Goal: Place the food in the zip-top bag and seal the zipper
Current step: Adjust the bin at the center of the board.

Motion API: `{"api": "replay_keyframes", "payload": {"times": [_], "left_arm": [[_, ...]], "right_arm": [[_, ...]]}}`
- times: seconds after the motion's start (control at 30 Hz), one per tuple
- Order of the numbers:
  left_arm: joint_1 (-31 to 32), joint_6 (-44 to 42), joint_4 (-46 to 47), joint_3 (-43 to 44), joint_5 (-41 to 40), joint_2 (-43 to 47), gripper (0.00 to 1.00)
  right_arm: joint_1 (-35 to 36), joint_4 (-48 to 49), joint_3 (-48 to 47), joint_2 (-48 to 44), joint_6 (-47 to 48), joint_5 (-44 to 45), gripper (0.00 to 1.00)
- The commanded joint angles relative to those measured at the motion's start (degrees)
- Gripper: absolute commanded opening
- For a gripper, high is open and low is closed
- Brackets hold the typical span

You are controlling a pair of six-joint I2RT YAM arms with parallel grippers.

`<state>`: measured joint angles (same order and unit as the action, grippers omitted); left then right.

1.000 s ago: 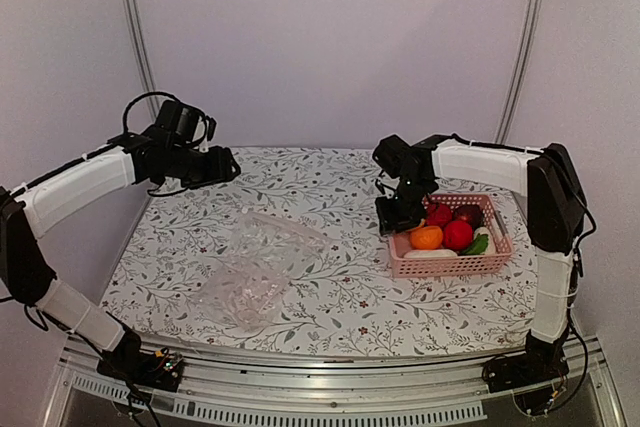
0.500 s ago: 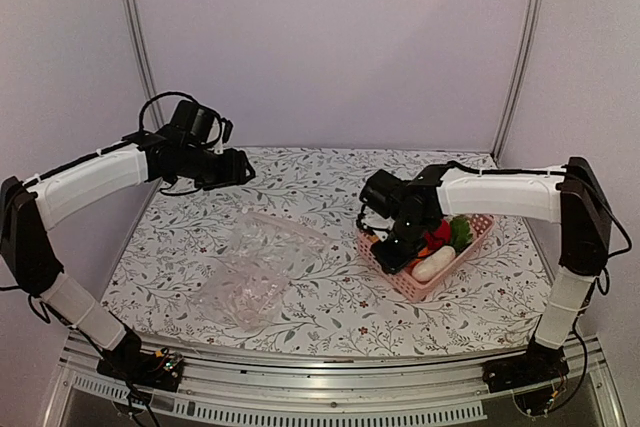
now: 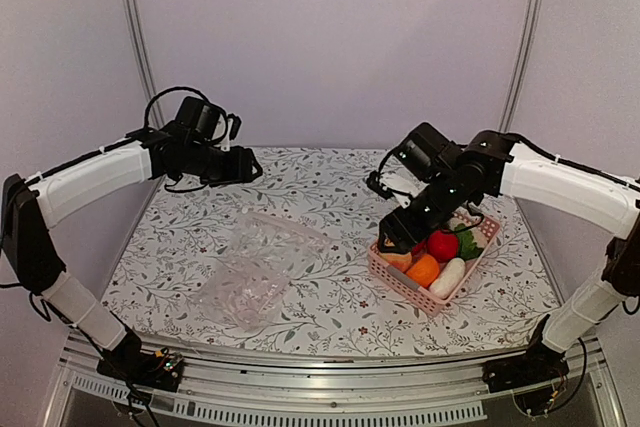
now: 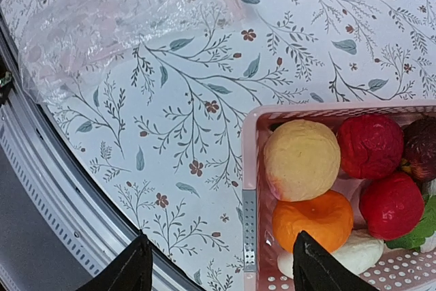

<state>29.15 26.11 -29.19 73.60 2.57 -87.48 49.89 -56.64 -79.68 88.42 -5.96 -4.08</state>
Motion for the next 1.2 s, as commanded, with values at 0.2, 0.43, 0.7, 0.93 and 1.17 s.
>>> {"api": "replay_keyframes", "payload": {"times": [0.2, 0.43, 0.7, 0.93, 1.17], "left_arm": [[1.92, 0.51, -1.76, 2.77, -0.69, 0.53, 0.64], [2.32, 1.68, -2.93, 1.24, -2.40, 3.03, 0.64], [2.48, 3.22, -3.76, -1.84, -2.41, 6.57, 0.64], [2.46, 3.56, -3.98, -3.69, -4.00, 8.14, 0.64], [2.59, 4.12, -3.71, -3.95, -3.80, 7.58, 0.64]], "right_arm": [[-12.30, 6.13, -7.96, 8.97, -25.99, 6.88, 0.59], [-15.37, 5.55, -13.28, 19.17, -33.86, 7.26, 0.54], [-17.71, 4.65, -14.56, 26.46, -37.39, 5.68, 0.46], [-17.64, 7.65, -13.32, 27.90, -36.00, 2.74, 0.17], [-13.56, 6.70, -12.80, 27.03, -33.41, 3.64, 0.03]]}}
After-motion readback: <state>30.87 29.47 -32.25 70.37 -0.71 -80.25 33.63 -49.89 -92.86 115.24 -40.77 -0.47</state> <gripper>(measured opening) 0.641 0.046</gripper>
